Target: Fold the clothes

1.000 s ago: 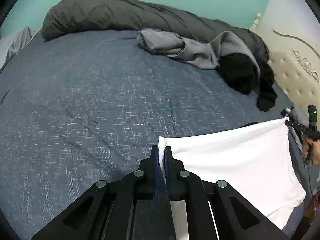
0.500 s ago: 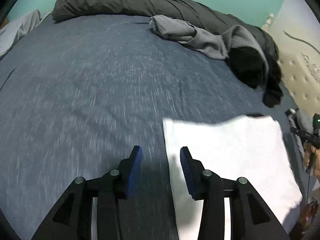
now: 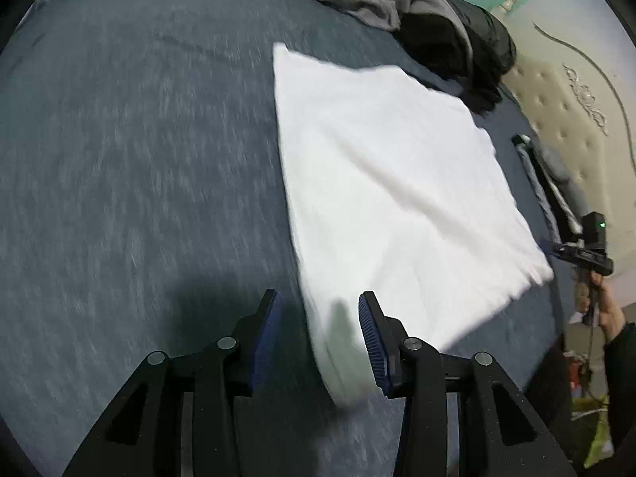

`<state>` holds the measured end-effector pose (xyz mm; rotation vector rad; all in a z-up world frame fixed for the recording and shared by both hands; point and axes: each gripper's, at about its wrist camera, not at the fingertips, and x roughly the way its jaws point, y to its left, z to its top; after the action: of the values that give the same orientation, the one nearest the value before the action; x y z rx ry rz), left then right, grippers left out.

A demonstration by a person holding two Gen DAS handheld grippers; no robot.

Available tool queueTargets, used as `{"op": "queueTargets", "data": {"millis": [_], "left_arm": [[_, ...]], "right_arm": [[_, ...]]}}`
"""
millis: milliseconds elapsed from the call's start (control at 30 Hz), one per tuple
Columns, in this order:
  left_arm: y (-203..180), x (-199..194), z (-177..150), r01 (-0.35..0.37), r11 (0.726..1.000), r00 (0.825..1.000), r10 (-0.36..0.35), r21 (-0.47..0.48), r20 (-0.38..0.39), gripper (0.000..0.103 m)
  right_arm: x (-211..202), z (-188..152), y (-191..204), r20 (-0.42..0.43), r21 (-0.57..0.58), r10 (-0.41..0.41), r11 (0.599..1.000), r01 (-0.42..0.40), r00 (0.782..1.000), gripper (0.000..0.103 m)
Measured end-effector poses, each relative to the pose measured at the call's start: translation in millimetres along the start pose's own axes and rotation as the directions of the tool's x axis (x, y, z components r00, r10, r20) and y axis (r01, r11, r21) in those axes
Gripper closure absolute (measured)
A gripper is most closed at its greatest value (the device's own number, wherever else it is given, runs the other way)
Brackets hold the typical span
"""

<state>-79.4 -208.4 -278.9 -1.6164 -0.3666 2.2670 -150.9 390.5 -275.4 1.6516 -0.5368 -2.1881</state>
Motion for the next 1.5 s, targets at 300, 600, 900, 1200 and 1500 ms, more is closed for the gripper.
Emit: {"op": "queueTargets", "data": {"millis": [300, 600, 900, 1200, 1500], "left_arm": [[-2, 5, -33, 0.020, 0.999, 1.000, -0.021, -0.028, -0.016, 0.063], [1, -13, -32, 0.025, 0.999, 0.998, -0.023, -0.023, 0.051, 0.100], [17, -20, -53, -0.018, 1.000, 1.000, 0.018, -0.011, 0.015, 0.100], [9, 4, -58, -0.059, 0.998, 0.998, 0.060, 0.026, -0.022, 0.097], [-3, -30, -37, -0.153, 0.987, 0.984, 0.148, 0.043, 0.098, 0.075]], "right_arm": [[1, -32, 1, 0.004, 0.024, -0.017, 1.000, 0.017, 1.000, 0.077], [-20, -37, -1, 0.040, 0.024, -0.050, 0.999, 0.049, 0.998, 0.100], [-26, -43, -15, 0.013, 0.013, -0.122, 0.992, 0.122, 0.992, 0.100], [-13, -49, -17, 0.039, 0.002, -0.178, 0.984, 0.178, 0.983, 0.090], [-47, -24, 18, 0.171, -0.030, -0.188, 0.980, 0.195, 0.967, 0.063]]}}
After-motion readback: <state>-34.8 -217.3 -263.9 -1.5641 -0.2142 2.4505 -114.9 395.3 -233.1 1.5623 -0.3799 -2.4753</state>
